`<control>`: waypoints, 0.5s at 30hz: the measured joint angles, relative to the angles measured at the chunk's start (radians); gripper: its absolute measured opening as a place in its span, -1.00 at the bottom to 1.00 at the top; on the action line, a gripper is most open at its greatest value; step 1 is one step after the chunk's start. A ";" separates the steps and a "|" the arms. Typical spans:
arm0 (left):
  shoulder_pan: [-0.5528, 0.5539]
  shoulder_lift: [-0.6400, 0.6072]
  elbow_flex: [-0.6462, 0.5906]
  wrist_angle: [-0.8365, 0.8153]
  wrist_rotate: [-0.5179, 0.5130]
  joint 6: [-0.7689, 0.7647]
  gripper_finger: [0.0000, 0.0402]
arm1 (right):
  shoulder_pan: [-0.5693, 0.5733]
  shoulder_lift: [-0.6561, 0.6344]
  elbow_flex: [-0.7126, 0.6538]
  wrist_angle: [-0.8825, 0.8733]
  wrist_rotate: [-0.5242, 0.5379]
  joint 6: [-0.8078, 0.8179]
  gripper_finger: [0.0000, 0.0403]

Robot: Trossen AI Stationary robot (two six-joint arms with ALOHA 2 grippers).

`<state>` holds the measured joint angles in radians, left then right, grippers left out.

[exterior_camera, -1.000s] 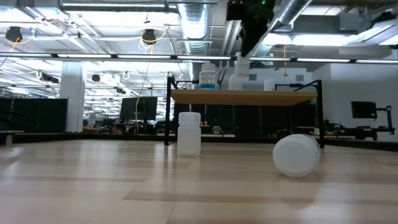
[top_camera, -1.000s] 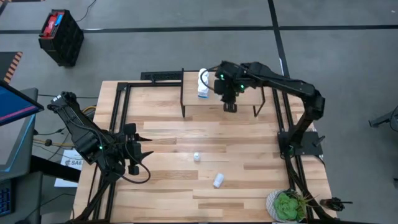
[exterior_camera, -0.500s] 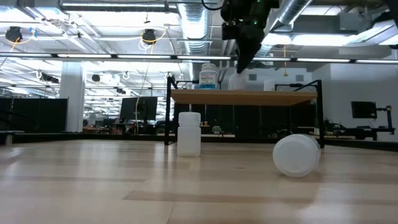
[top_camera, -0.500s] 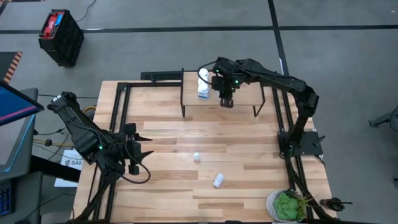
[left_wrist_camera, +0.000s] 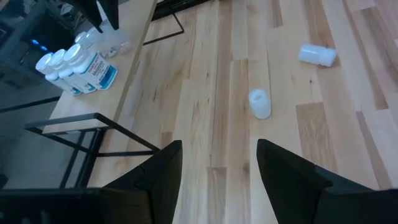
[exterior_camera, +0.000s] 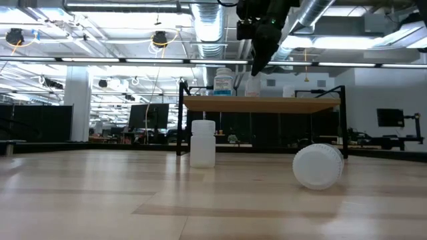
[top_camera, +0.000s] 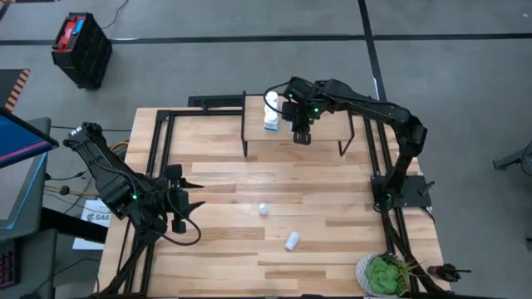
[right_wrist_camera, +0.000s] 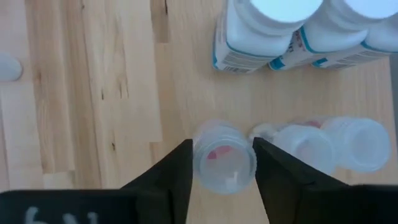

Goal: Pick and place medicine bottles onto shelf by color
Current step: Put the transparent pill bottle on the shelf aligned with the other transparent bottle

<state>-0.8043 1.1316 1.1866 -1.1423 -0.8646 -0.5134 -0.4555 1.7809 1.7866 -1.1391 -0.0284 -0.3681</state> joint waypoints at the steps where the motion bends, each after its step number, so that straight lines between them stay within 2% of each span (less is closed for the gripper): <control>1: 0.000 0.000 0.000 0.000 0.000 -0.003 -0.03 | 0.000 0.000 0.000 -0.003 0.001 0.000 -0.08; 7: 0.000 0.000 0.000 0.000 0.000 -0.004 -0.03 | 0.000 0.000 0.000 -0.002 0.056 0.001 0.13; 15: 0.000 0.000 0.000 0.000 0.001 -0.022 -0.03 | 0.013 0.000 0.000 0.011 0.080 0.004 0.13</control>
<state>-0.8043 1.1316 1.1866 -1.1423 -0.8639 -0.5358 -0.4425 1.7809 1.7866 -1.1285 0.0513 -0.3644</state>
